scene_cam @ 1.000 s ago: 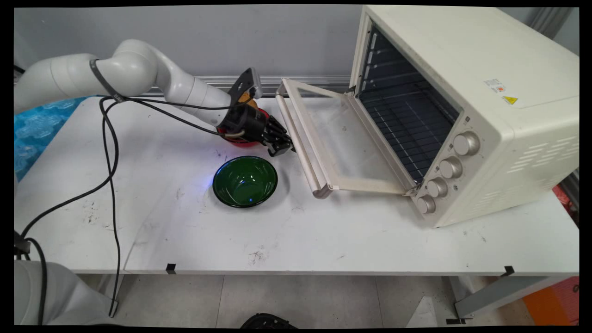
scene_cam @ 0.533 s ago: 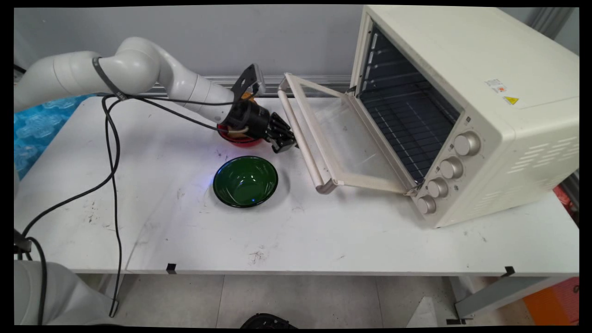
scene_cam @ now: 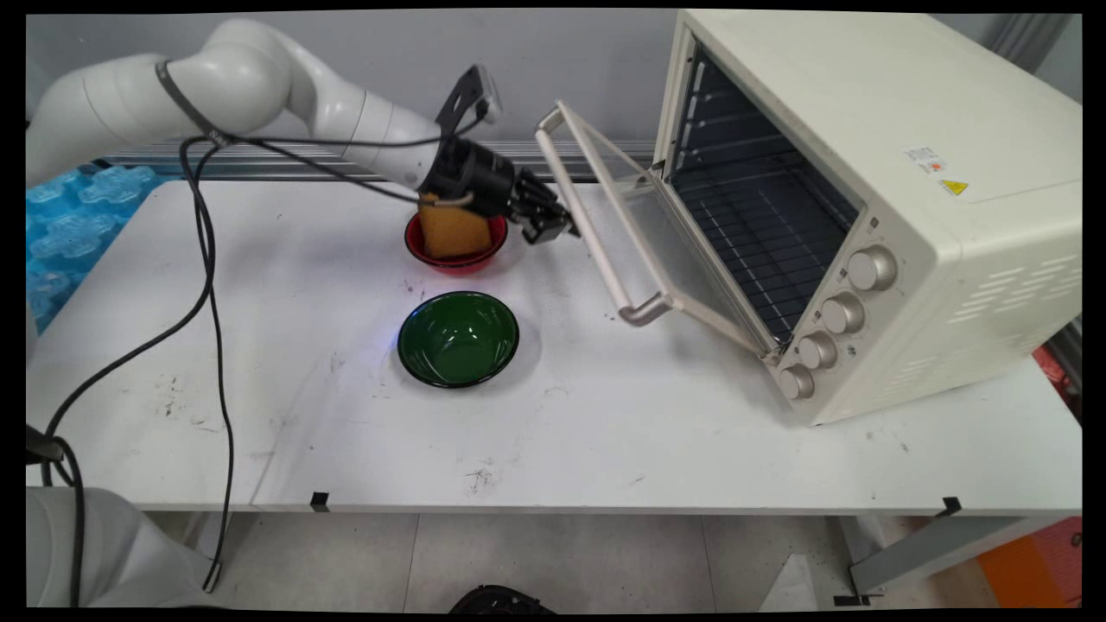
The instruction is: Close the oven
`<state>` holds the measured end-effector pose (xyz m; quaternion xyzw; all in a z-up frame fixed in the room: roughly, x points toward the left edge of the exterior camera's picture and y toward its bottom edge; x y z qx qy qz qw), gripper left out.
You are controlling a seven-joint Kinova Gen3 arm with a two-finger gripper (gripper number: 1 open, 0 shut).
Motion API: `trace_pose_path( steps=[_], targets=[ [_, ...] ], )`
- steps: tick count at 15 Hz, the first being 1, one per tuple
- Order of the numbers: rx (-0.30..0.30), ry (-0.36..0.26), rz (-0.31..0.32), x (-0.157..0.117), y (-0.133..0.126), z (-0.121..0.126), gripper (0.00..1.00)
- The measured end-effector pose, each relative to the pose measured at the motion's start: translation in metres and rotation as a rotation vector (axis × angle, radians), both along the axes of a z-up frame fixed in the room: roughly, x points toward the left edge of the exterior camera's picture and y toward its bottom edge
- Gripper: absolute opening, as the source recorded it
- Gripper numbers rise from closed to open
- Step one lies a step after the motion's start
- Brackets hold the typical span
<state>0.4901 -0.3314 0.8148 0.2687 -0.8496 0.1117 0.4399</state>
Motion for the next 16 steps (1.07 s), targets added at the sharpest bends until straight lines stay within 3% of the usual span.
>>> trace_pose_path(
  steps=[16],
  targets=[
    [-0.066, 0.073, 0.019, -0.032, -0.05, 0.05, 0.0]
  ],
)
